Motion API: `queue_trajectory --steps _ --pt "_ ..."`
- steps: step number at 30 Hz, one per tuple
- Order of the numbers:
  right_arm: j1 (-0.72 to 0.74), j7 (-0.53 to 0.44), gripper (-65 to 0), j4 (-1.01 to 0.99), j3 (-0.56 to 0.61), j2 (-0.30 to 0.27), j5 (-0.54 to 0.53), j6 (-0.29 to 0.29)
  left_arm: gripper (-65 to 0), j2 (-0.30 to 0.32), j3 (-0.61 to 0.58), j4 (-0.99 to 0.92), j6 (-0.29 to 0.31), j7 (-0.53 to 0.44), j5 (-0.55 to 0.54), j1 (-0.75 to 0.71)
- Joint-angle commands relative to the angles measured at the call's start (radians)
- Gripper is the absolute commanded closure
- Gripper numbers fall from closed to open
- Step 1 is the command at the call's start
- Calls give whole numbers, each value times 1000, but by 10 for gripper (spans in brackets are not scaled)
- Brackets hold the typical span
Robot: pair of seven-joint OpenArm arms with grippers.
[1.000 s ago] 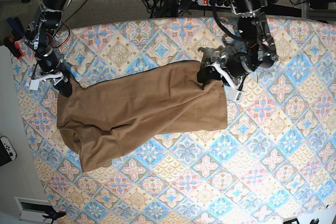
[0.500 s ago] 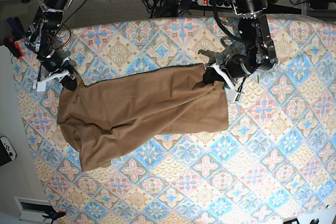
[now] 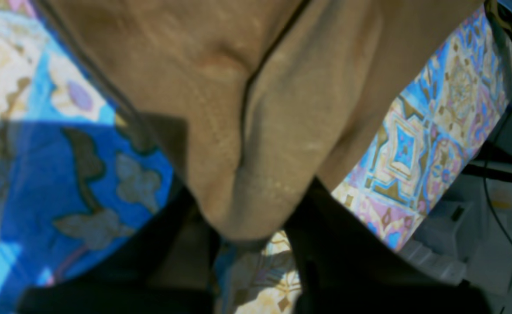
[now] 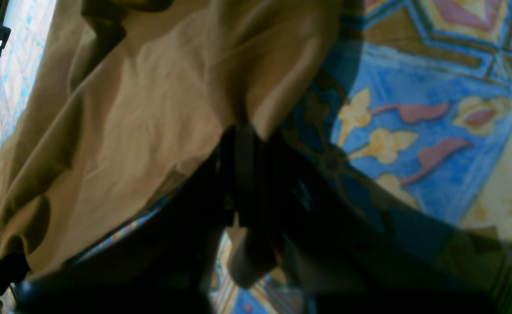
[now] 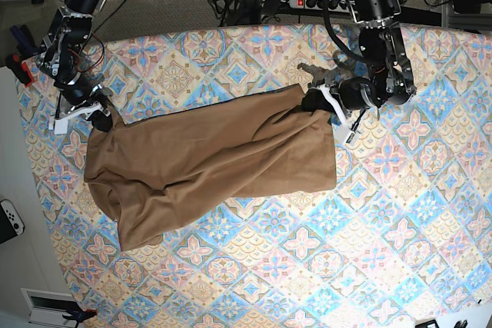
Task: Layout the t-shirt on the table in an organized manner, then fold the t-shirt properly
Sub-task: 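Pull the grasped corner outward with the left gripper and release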
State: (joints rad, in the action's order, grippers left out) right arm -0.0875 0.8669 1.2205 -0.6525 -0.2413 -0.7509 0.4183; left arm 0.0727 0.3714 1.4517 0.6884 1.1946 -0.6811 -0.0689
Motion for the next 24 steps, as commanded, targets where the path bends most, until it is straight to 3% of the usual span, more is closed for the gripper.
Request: queue_trajectory --steps 1,3,7,9,15,19,22,24 --pt "-1 22 0 8 1 -11 14 0 0 3 1 4 10 104 19 -21" --pt "-1 22 0 9 1 -11 14 0 0 28 1 4 10 104 19 -22" --pt "4 61 0 9 1 -11 15 0 -232 65 4 4 10 100 10 -53" --pt "4 77 0 9 1 -11 15 0 -287 91 5 21 10 103 11 -65" --pt "4 79 0 9 1 -11 15 0 -268 95 7 131 10 103 13 -105" --pt "1 79 0 9 1 -11 15 0 -251 54 7 165 10 104 8 -110" --pt "-1 79 0 9 1 -11 15 0 -196 12 8 218 10 104 5 -134" --pt "-2 79 0 9 1 -11 15 0 -121 8 8 264 10 104 5 -147"
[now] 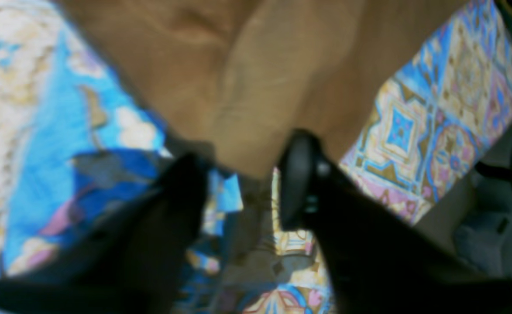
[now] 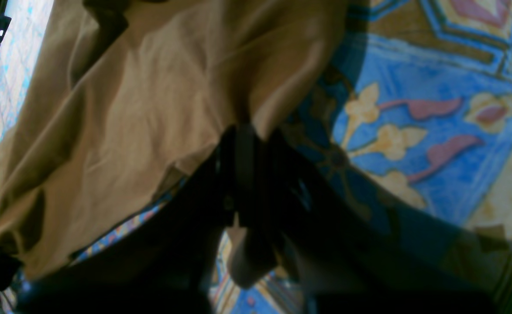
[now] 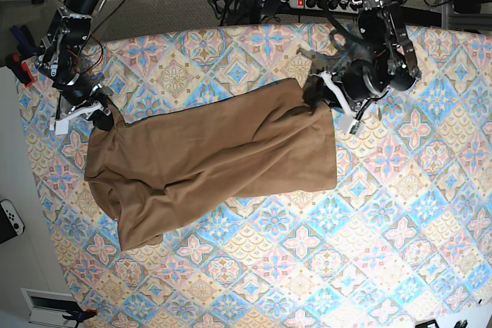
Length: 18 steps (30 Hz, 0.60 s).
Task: Layout the t-shirt on the table in an organized manner, then fold the t-shirt properly
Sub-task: 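Pull the grasped corner outward with the left gripper and release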
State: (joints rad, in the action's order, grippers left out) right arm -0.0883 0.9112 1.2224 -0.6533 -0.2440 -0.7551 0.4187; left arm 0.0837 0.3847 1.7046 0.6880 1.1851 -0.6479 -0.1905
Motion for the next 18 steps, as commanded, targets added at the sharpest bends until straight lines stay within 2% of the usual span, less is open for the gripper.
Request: queue_trajectory --steps 1,2,3,5,8,18 --pt "-1 35 0 7 2 -8 19 -1 -71 -9 -5 28 10 114 -26 -31" --pt "-1 35 0 7 2 -8 19 -1 -17 -12 -5 42 10 114 -23 -37" --pt "-1 35 0 7 2 -8 19 -1 0 -11 -3 48 10 114 -22 -39" --pt "-1 35 0 7 2 -8 19 -1 0 -3 -3 50 10 114 -19 -40" --pt "-1 35 0 7 2 -8 19 -1 0 46 0 50 10 114 -19 -42" --pt "-1 36 0 7 2 -8 19 -1 0 140 3 47 10 114 -17 -65"
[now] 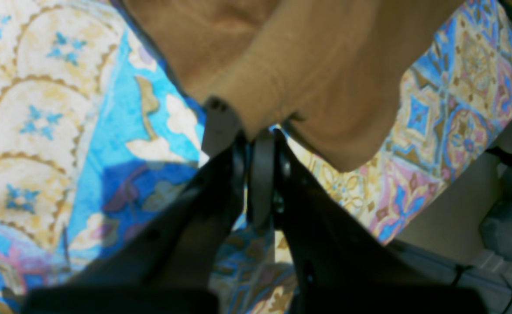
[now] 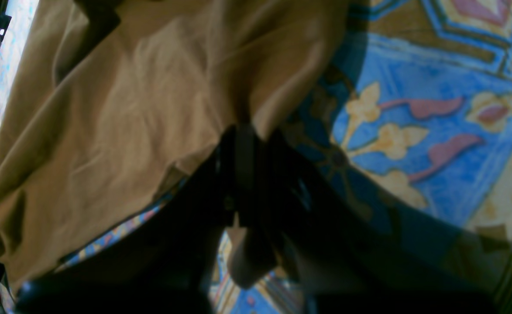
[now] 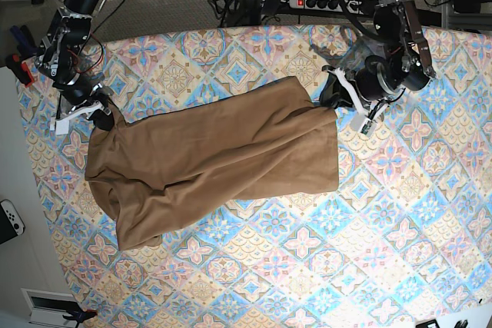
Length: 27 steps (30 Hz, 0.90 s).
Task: Layout the t-shirt on the table in an organized manner, then fold the t-shirt properly
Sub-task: 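Pull the grasped corner outward with the left gripper and release, then lower the left gripper onto the brown shirt's end and grasp the corner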
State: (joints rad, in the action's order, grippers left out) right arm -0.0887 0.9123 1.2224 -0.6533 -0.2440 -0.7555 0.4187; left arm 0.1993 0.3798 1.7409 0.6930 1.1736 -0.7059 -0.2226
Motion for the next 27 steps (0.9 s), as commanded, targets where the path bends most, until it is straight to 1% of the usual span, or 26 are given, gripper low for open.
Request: queue_trajectory --steps 1,5,6,8,10,12,17,23,25,27 --pt "-1 35 0 7 2 -8 20 -1 0 27 8 11 5 125 41 -36" --pt "-1 35 0 7 2 -8 20 -1 0 44 6 11 5 127 41 -44" --pt "-1 35 0 7 2 -8 20 -1 -30 44 6 11 5 133 39 -53" --pt "-1 35 0 7 2 -8 20 -1 -146 44 6 12 5 151 35 -57" --pt "-1 35 0 7 2 -8 20 -1 -227 44 6 15 5 167 36 -59" --pt "-1 35 0 7 2 -8 20 -1 -264 44 6 17 5 170 33 -57" --pt "-3 35 0 7 2 -8 20 -1 -267 44 6 31 5 170 29 -53" --pt "0 98 0 7 2 -8 20 -1 -267 44 8 207 5 187 42 -62" --pt "0 104 0 7 2 -8 20 -1 -267 45 8 251 5 202 70 -56" --pt "0 104 0 7 2 -8 20 -1 -267 45 5 284 5 213 128 -44"
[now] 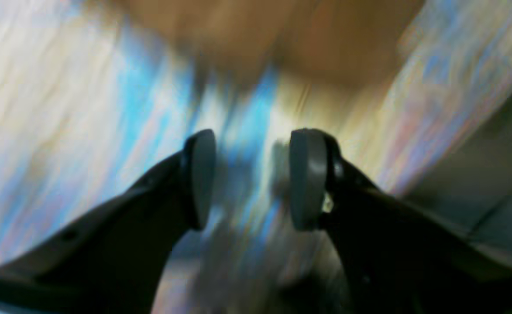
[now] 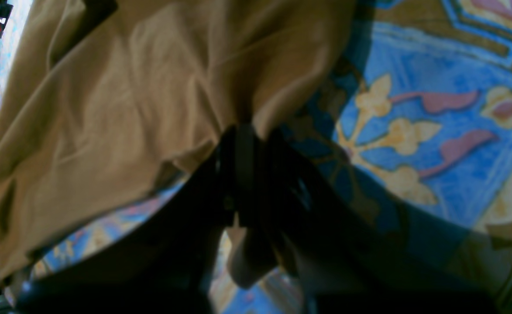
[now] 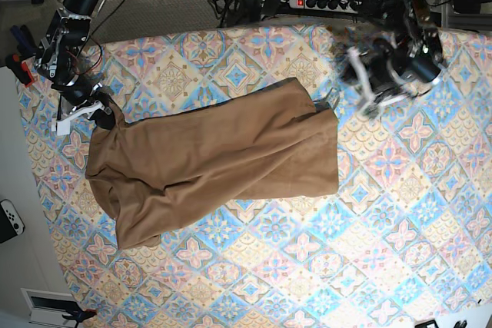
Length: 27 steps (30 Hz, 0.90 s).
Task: Layout the t-shirt on the table in an organized manner, then fold the t-shirt properly
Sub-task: 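Lower the left gripper onto the brown shirt's end and grasp the corner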
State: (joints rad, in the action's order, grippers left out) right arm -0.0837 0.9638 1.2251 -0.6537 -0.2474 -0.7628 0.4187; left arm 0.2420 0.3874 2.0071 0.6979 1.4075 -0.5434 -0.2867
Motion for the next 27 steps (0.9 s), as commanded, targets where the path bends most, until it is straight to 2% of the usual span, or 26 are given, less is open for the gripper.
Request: queue_trajectory --steps 1,6,12,16,22,27 --pt "-6 53 0 5 2 -5 27 -1 -267 3 -6 22 0 -20 -1 31" --pt "-6 53 0 5 2 -5 27 -1 -267 -5 -8 24 0 -11 107 99" --pt "-6 53 0 5 2 -5 27 -1 -267 -7 -8 57 0 -11 64 171" --pt "-6 53 0 5 2 -5 27 -1 -267 -48 -8 100 0 -11 4 226" --pt "-6 53 0 5 2 -5 27 -1 -267 -174 -8 100 0 -11 -33 272" --pt "-6 53 0 5 2 -5 27 -1 -267 -186 -92 100 0 -11 -31 249"
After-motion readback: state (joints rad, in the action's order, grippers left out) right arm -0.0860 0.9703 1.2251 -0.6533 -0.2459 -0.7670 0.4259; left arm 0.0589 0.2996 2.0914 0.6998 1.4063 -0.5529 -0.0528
